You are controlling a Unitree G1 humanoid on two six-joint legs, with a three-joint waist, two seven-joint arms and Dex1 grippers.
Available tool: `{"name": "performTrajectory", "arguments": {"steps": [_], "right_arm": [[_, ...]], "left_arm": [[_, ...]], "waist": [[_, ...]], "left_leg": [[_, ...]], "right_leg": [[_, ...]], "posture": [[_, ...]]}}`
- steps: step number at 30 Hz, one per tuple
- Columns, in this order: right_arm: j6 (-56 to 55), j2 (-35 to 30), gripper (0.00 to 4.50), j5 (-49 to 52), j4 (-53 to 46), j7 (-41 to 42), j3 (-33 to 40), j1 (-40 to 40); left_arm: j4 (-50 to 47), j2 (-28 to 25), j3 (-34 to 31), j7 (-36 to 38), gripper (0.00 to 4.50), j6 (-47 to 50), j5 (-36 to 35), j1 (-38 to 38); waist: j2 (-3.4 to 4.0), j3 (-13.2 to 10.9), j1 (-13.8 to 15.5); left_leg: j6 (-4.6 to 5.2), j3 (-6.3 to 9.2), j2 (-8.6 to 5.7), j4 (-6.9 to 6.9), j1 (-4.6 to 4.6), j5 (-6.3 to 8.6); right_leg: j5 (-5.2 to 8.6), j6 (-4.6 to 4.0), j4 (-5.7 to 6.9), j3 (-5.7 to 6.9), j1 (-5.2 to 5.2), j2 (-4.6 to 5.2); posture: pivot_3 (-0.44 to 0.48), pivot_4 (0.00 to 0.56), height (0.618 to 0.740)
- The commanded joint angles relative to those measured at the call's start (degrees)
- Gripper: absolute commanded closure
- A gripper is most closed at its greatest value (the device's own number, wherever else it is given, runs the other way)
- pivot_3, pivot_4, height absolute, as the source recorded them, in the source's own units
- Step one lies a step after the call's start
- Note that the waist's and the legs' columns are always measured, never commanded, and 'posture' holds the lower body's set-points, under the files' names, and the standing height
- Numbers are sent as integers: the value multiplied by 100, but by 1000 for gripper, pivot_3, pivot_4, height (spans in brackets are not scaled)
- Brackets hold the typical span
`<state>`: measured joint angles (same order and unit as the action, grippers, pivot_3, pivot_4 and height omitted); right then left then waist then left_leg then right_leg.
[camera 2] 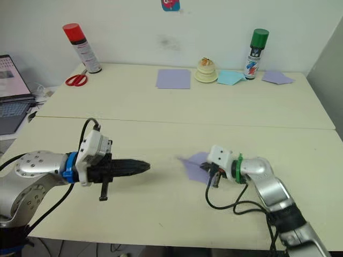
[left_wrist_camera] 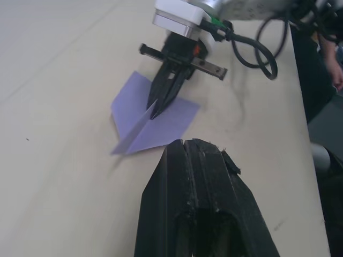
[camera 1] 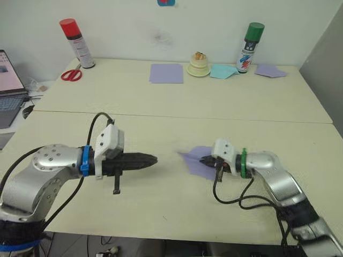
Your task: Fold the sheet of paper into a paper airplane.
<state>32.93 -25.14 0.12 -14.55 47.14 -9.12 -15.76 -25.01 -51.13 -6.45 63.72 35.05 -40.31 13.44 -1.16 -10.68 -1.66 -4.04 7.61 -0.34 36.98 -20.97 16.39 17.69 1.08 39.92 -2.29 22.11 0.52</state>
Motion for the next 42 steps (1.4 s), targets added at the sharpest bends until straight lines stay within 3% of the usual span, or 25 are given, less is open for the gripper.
{"name": "performTrajectory", "arguments": {"steps": [1,6,12,13,16,22,26,30,35,42], "right_arm": [[1350,478,4465,-171,-891,-1431,1017,359],[2262,1047,4465,-189,-1086,-2458,1528,428],[2700,1370,4465,110,-789,-2826,1760,122],[2666,1315,4295,145,-767,-2794,1720,70],[2607,1128,3579,347,-932,-2617,1610,15],[2578,528,1349,922,-1579,-2104,1719,-140],[2556,-167,2,1587,-1865,-1339,2017,-116],[1694,-1121,2,1998,-1648,-290,2308,241],[-64,-2188,2,1777,-770,704,2567,910],[-1253,-2710,2,1798,77,1333,2949,1496]], "left_arm": [[-20,258,118,-265,4500,234,-200,335],[349,495,387,-418,4500,92,188,653],[495,808,644,-643,4500,-99,564,827],[460,848,636,-668,4500,-69,539,810],[396,898,558,-796,4500,-116,578,738],[130,628,213,-1018,2816,-288,851,293],[-46,349,-370,-1280,1598,-440,1193,-494],[-436,178,-991,-1618,1598,-341,1520,-1577],[-995,257,-1720,-1891,1598,-464,1954,-2864],[-1120,451,-2219,-1857,1598,-490,1762,-3307]], "waist": [[0,0,-3],[2,1,-66],[2,1,-74],[2,1,-76],[2,1,-74],[4,0,-94],[5,-1,-110],[7,-2,-91],[5,-3,-23],[6,-3,-12]], "left_leg": [[0,-1,-2,0,1,0],[-16,-22,-4,0,14,-9],[-15,-18,-3,-2,14,-9],[-15,-20,-2,-1,14,-9],[-14,-20,-2,-1,12,-9],[-14,-21,2,-6,7,-8],[-13,-16,4,-6,5,-8],[-12,-15,6,-9,3,-7],[-11,-24,2,-6,6,-6],[-11,-26,2,-3,18,-7]], "right_leg": [[0,0,3,-2,0,0],[-1,1,5,-7,1,-8],[-4,-5,5,-10,1,-24],[-4,-5,5,-12,2,-24],[-5,-5,5,-13,2,-22],[-4,-5,5,-15,12,-22],[-4,-5,0,-16,10,-18],[-3,-5,-7,-15,8,-10],[-3,-3,-30,-14,-7,3],[-6,1,-47,-11,-34,2]], "posture": [[0,150,740],[0,150,740],[0,150,740],[0,150,740],[0,150,740],[0,150,740],[0,150,740],[0,150,740],[0,150,740],[0,150,740]]}}
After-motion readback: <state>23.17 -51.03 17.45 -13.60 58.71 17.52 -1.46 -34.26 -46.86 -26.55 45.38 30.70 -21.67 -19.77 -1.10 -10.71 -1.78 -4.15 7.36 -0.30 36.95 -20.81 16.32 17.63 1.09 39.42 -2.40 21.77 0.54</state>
